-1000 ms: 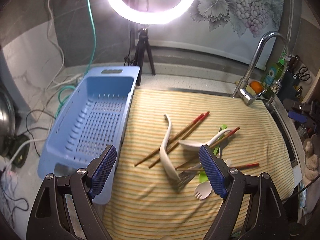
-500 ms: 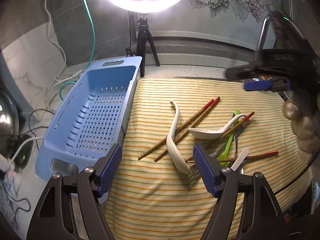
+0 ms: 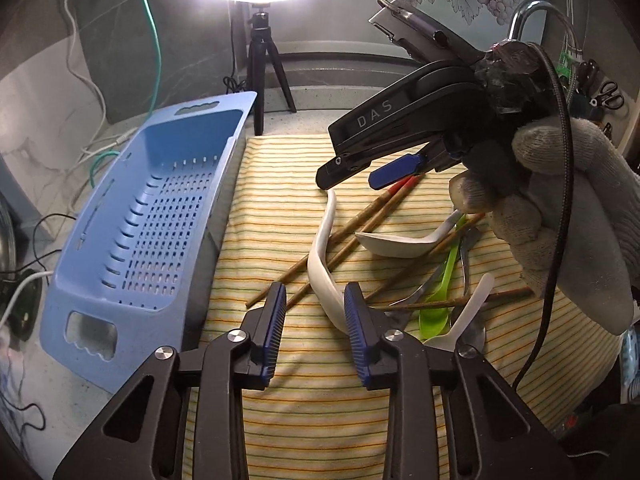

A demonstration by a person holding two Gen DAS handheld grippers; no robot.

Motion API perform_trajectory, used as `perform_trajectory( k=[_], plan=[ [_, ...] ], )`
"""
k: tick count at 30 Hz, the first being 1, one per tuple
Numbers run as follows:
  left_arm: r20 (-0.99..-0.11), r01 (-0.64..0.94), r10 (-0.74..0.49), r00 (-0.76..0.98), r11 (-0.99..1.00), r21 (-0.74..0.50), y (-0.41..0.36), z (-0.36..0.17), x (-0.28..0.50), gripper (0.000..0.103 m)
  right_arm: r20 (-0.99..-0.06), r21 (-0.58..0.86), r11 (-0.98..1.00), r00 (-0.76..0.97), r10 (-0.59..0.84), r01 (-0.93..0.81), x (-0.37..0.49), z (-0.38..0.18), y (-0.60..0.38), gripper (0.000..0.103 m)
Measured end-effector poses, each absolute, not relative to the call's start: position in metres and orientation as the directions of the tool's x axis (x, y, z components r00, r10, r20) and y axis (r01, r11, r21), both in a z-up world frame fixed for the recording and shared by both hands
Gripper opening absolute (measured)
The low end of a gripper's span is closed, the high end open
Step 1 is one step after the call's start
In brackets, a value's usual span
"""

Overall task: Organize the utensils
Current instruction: 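Grasp the white ceramic spoon by its handle with the right tool, then lift the white spoon and carry it over the blue basket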

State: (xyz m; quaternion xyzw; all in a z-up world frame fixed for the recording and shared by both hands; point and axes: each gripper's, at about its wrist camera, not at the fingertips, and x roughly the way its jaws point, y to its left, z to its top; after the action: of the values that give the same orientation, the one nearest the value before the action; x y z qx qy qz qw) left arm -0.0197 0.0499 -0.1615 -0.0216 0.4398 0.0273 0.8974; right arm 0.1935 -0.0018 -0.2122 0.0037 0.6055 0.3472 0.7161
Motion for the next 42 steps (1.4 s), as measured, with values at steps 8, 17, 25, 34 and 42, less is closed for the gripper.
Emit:
perform_trajectory(
  k=[8,17,25,34,42],
  plan=[
    [-0.804,-0.037,0.02,0.595,0.999,-0.002,0.042,-0.168,-0.013,0.027,-0.869,0.441,0.764,-0.012,0.495,-0.471,0.199,-0.224,0.004,0.048],
    [-0.814,-0.054,0.024,0.58,0.999,-0.009,0.051,-0.175,-0.013,0.017,-0.866,0.451,0.754,-0.027,0.5,-0.478,0.199,-0.227,0.016,0.04],
    [-0.829,-0.084,0.05,0.557,0.996,0.003,0.057,-0.181,-0.01,0.017,-0.852,0.478,0.74,-0.045,0.521,-0.473,0.199,-0.23,0.022,0.028],
    [-0.832,-0.111,0.067,0.55,0.994,0.007,0.067,-0.18,-0.006,0.017,-0.826,0.526,0.722,-0.069,0.559,-0.449,0.196,-0.225,0.016,0.017],
    [-0.832,-0.108,0.03,0.554,0.993,-0.036,0.073,-0.174,-0.012,0.029,-0.833,0.513,0.732,-0.057,0.55,-0.448,0.194,-0.219,0.019,0.015]
  ],
)
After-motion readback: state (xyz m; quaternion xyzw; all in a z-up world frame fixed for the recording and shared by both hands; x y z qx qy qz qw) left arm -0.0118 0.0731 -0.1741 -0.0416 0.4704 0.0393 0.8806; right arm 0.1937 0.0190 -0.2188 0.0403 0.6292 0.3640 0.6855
